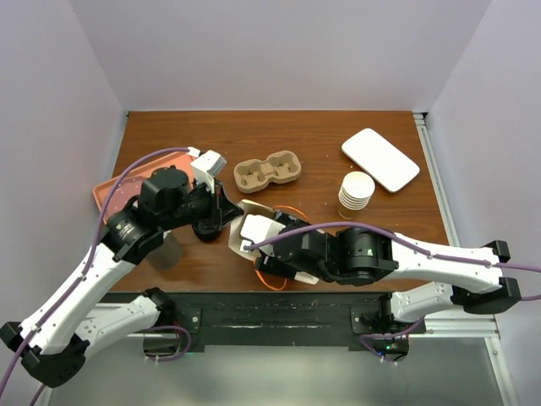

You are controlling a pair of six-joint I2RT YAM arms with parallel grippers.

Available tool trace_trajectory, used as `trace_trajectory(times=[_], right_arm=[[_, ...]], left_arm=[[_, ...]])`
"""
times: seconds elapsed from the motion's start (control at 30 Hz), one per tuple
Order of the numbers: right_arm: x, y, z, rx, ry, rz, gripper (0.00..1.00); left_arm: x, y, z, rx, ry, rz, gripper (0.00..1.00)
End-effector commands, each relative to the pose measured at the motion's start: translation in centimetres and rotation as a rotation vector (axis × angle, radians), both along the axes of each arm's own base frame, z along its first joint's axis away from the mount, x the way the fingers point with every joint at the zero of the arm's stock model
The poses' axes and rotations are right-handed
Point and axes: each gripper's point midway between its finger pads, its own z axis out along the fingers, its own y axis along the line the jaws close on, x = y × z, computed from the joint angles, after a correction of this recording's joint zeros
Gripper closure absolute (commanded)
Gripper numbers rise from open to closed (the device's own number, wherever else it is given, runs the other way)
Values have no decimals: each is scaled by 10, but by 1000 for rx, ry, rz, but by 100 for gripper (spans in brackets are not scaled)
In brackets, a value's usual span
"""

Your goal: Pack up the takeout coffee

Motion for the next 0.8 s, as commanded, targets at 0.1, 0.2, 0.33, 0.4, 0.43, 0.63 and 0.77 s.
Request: trace_trajectory(times=[0.1, 0.2, 0.33, 0.4, 0.43, 0.63, 0.77], right_arm=[[14, -5, 4, 28, -98, -72, 68], [21, -6, 8, 15, -153, -77, 68], [28, -9, 4, 6, -208, -74, 66], [29, -8, 9, 44, -202, -93, 67], [31, -10, 13, 69, -204, -115, 67], [36, -26, 12, 129, -170, -139, 66], [34, -29, -4, 78, -129, -82, 66]], left_arm=[[2, 3, 40, -99, -205, 1, 100], [-4, 3, 31, -84, -184, -22, 100], [-9, 0, 15, -93, -179, -59, 100], [-10, -3, 7, -85, -161, -73, 100], [-10, -4, 5, -87, -159, -78, 100], [-5, -7, -6, -73, -154, -82, 100], [-2, -9, -1, -79, -183, -84, 100]])
